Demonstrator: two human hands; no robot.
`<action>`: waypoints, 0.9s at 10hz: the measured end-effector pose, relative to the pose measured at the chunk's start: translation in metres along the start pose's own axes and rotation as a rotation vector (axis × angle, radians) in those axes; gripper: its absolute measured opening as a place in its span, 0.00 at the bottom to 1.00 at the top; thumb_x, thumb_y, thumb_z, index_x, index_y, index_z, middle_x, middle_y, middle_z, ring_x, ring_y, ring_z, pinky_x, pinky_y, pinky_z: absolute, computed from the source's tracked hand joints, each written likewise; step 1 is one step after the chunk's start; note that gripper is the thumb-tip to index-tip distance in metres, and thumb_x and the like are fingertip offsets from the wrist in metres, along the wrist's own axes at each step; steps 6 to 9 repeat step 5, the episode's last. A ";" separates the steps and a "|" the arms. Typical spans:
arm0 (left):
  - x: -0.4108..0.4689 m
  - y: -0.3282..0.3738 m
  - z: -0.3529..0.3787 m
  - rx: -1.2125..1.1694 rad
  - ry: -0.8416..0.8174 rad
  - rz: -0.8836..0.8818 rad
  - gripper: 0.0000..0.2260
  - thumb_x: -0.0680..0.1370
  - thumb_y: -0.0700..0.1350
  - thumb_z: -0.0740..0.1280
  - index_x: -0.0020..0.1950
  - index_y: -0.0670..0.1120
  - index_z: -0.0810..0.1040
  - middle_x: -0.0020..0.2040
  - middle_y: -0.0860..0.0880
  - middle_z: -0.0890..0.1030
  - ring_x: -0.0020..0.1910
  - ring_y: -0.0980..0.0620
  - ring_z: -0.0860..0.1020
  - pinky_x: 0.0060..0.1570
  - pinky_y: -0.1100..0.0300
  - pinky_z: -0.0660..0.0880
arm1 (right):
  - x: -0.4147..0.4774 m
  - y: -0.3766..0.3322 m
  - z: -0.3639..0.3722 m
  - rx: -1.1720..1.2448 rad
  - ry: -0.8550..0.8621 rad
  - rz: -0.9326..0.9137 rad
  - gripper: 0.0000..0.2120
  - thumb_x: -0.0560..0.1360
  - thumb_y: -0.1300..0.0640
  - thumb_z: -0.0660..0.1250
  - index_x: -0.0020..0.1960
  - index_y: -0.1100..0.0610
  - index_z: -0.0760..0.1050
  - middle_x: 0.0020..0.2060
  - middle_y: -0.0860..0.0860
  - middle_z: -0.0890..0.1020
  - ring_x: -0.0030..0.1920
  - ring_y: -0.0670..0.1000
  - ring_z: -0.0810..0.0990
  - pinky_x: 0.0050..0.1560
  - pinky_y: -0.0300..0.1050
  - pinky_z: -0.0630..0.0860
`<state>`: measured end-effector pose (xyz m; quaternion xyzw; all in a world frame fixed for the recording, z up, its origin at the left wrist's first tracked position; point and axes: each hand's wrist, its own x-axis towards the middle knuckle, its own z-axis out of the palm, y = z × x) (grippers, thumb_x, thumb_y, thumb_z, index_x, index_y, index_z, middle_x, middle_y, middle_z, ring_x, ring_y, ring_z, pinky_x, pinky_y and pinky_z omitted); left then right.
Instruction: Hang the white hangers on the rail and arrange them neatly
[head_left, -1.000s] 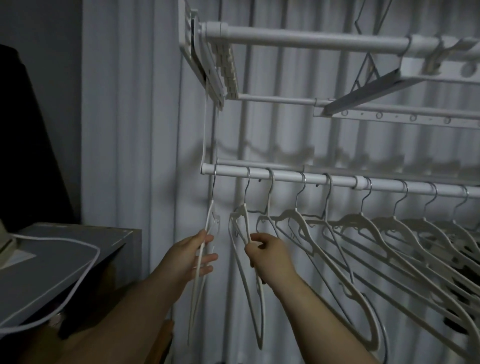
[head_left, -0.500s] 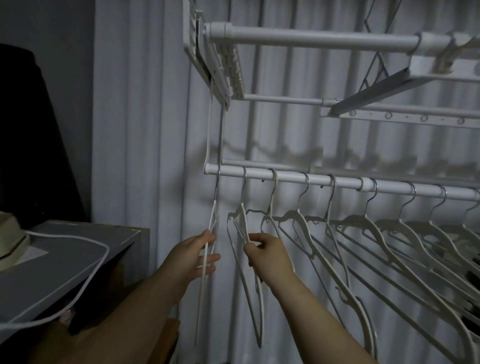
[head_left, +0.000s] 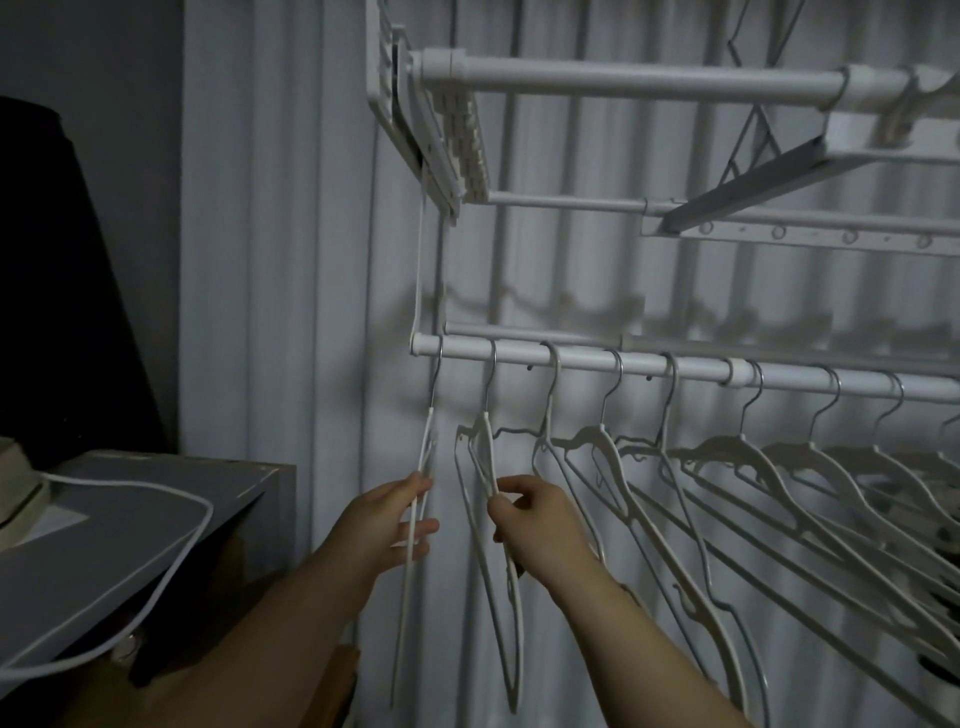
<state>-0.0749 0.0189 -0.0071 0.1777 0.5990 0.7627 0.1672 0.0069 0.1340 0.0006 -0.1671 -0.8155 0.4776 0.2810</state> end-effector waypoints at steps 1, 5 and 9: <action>0.002 0.001 0.000 0.016 0.025 -0.009 0.07 0.79 0.45 0.59 0.56 0.46 0.72 0.50 0.47 0.75 0.40 0.49 0.77 0.33 0.59 0.76 | 0.000 0.001 -0.002 0.029 0.024 0.026 0.18 0.76 0.55 0.62 0.64 0.59 0.70 0.31 0.49 0.75 0.23 0.43 0.71 0.21 0.33 0.70; -0.007 -0.032 -0.044 -0.058 0.072 -0.160 0.17 0.80 0.43 0.54 0.65 0.36 0.68 0.66 0.38 0.71 0.38 0.48 0.73 0.38 0.58 0.67 | -0.069 0.021 -0.040 0.285 0.106 0.077 0.04 0.74 0.54 0.66 0.46 0.45 0.75 0.42 0.37 0.78 0.42 0.34 0.76 0.38 0.23 0.72; -0.007 -0.032 -0.044 -0.058 0.072 -0.160 0.17 0.80 0.43 0.54 0.65 0.36 0.68 0.66 0.38 0.71 0.38 0.48 0.73 0.38 0.58 0.67 | -0.069 0.021 -0.040 0.285 0.106 0.077 0.04 0.74 0.54 0.66 0.46 0.45 0.75 0.42 0.37 0.78 0.42 0.34 0.76 0.38 0.23 0.72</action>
